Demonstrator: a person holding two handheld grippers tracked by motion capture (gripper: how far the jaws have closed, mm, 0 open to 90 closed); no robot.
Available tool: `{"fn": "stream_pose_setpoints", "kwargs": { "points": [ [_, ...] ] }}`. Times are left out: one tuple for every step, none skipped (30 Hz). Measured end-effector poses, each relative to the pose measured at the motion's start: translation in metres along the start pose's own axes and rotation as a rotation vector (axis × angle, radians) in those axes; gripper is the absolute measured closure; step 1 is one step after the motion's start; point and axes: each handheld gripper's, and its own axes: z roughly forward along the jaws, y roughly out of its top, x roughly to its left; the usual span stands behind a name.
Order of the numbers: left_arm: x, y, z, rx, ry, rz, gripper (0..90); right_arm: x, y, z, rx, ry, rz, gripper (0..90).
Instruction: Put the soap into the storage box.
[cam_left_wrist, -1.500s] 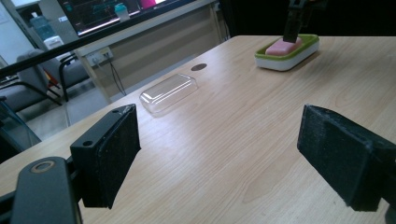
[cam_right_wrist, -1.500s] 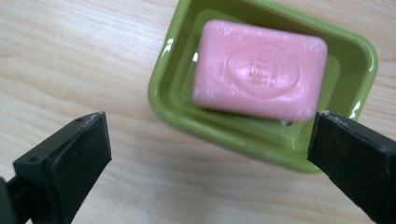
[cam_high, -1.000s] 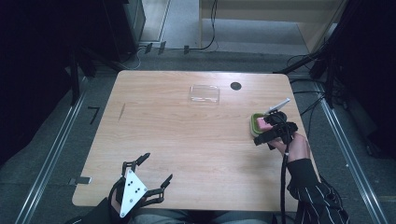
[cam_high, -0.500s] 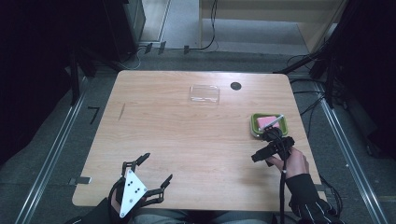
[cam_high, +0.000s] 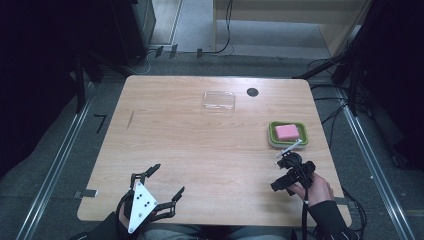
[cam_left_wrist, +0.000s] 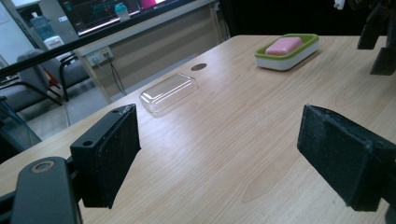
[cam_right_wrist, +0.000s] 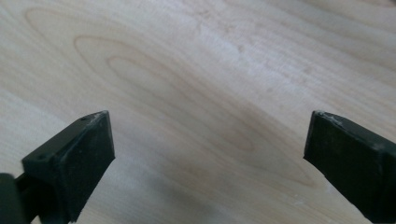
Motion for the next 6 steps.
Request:
{"fn": "stream_pose_setpoints", "kwargs": {
  "points": [
    [0.0, 0.0, 0.0, 0.0, -0.001, 0.001, 13.6, 0.0006, -0.0021, 0.0012, 0.004, -0.001, -0.002, 2.8],
    [0.0, 0.0, 0.0, 0.0, -0.002, 0.001, 13.6, 0.0003, -0.0052, 0.003, 0.01, -0.004, -0.006, 2.8],
    [-0.0001, 0.0001, 0.0002, 0.0, -0.001, 0.0, 13.6, 0.0003, -0.0052, 0.003, 0.01, -0.004, -0.006, 2.8],
    [-0.0001, 0.0002, 0.0003, 0.001, -0.001, 0.001, 13.6, -0.0003, -0.0062, 0.0037, 0.012, -0.006, -0.005, 2.8],
    [-0.0003, 0.0003, 0.0004, 0.0, -0.001, 0.0, 13.6, -0.0017, -0.0067, 0.004, 0.01, -0.006, -0.008, 2.8],
    [-0.0004, 0.0004, 0.0005, 0.003, 0.0, 0.003, 13.6, -0.0021, -0.0067, 0.0037, 0.005, -0.006, 0.002, 2.8]
  ]
}}
